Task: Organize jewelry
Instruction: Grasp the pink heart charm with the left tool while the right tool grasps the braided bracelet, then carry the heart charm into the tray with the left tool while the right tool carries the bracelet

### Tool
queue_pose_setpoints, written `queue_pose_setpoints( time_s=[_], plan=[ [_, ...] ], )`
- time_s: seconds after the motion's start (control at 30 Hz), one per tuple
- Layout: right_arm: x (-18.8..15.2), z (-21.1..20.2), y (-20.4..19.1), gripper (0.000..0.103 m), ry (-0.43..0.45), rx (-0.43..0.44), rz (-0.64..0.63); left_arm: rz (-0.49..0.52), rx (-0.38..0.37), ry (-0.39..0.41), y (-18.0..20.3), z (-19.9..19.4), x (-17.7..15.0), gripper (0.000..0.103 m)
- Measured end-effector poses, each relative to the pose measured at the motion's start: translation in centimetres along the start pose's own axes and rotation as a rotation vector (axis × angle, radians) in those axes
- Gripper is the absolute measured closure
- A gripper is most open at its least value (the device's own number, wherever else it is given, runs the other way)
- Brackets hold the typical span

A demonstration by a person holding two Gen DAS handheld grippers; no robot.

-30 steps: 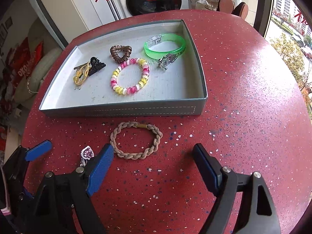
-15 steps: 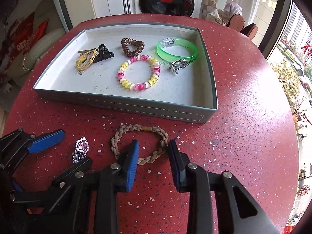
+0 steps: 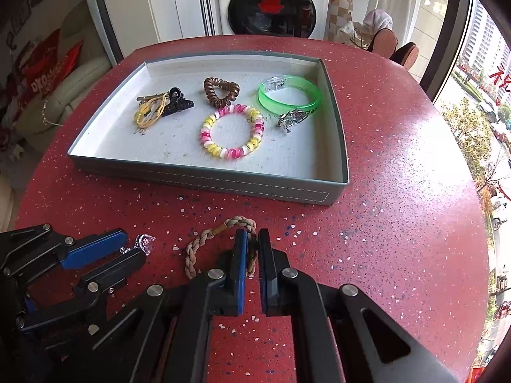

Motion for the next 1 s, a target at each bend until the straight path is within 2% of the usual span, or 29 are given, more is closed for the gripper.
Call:
queue_pose_setpoints(
  time_s=[1.0],
  plan=[
    [-0.3, -4.4, 1.2, 0.096, 0.058, 0.052, 0.088, -0.065, -0.042, 0.059, -2.0, -4.2, -0.5, 0.068]
  ],
)
Point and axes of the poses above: each gripper's, at about its wrist camera, not at the fingertips, and z roughly the way its jaws point, y to its right, x to its top, the point moved 10 cm from there along z, roughly the way its jaws point, and after that the axes turned 14 degrees about -x, right-handed, at the moved point
